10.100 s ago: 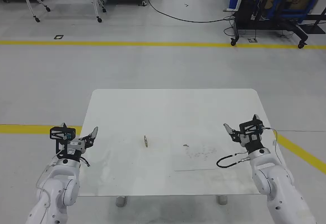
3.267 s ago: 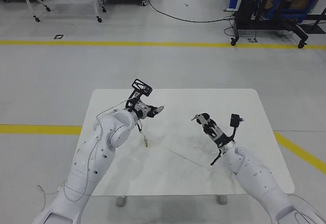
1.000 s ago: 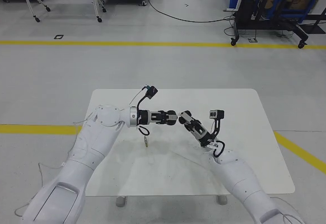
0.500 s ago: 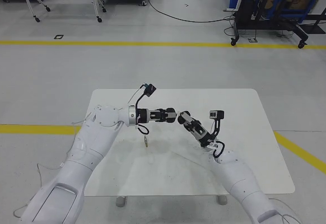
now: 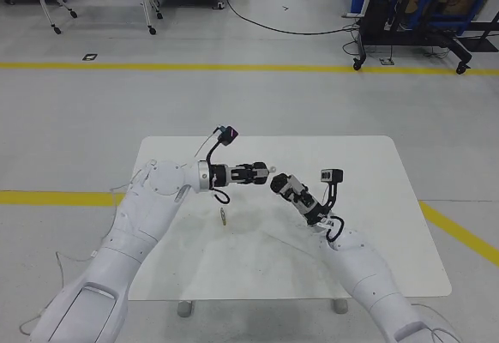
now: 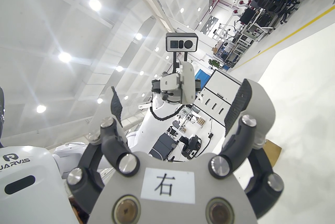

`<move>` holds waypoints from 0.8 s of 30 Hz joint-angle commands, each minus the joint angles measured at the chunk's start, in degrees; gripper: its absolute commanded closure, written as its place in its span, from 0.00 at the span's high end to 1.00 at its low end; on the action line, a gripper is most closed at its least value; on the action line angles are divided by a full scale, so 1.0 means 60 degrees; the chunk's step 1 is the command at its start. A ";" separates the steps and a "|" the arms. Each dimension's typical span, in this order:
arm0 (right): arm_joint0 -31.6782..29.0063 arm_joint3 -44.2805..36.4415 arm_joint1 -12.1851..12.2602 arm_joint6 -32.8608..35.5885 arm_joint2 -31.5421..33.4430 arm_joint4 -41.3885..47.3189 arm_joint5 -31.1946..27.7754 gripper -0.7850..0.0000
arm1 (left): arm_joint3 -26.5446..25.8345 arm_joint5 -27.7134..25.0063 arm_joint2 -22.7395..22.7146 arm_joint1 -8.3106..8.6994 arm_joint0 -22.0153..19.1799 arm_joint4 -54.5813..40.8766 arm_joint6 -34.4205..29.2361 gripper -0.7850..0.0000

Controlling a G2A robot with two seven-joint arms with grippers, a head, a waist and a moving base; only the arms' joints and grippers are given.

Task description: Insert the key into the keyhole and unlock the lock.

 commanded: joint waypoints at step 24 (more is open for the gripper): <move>-0.1073 -0.2411 0.1483 0.3939 0.0990 -0.1961 0.2226 0.64 | 0.0692 0.0377 0.2082 -0.0104 -0.1185 -0.1247 -0.3998 0.00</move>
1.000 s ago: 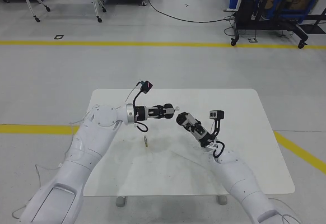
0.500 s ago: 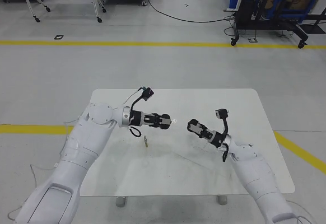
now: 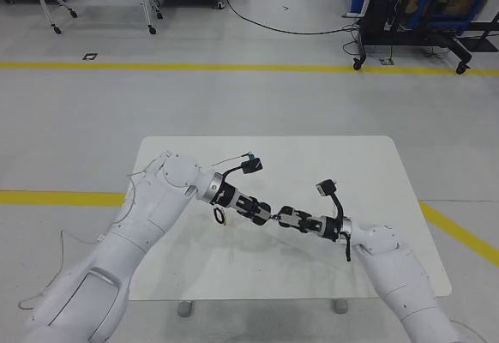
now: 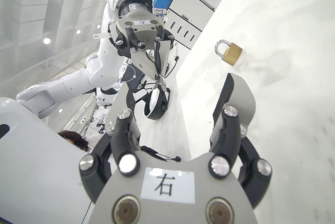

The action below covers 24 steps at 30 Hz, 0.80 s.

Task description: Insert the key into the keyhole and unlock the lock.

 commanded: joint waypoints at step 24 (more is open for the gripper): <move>0.0372 0.0220 0.0408 -0.0130 -0.1223 0.1013 -0.0131 0.00 | 0.0259 -0.0350 0.1153 0.0220 -0.0493 -0.0666 0.0351 0.00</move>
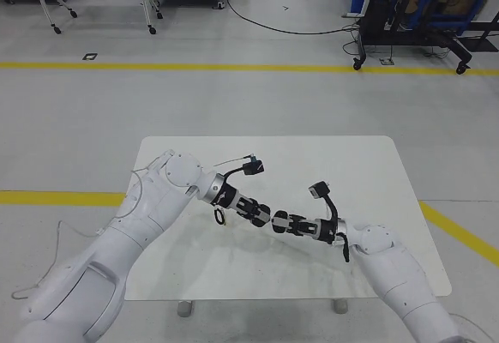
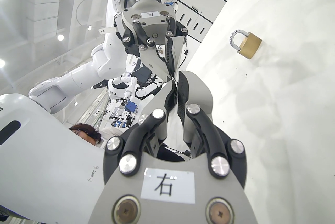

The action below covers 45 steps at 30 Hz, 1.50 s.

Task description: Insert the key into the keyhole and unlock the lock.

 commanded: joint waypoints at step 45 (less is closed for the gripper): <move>-0.0942 0.0166 0.1250 -0.1886 0.1688 0.0772 -0.1885 0.00 | -0.5370 0.8954 -0.0659 0.1627 0.2238 0.8157 0.1134 0.67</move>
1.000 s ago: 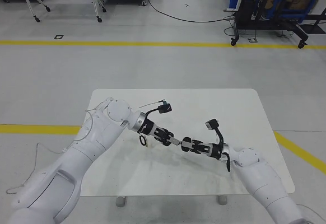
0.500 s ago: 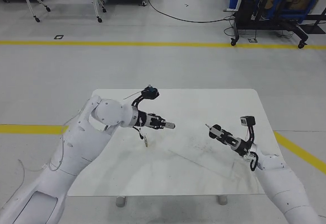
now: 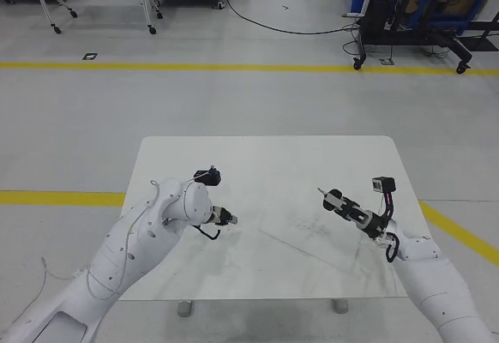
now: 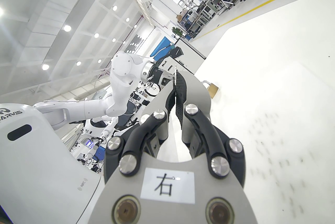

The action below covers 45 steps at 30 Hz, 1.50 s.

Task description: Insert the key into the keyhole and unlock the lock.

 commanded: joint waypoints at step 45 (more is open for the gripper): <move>0.0000 0.0000 0.0000 0.0000 0.0000 0.0000 0.0000 0.00 | 0.2221 0.1062 0.3740 -0.0804 -0.2838 -0.1456 0.1911 0.00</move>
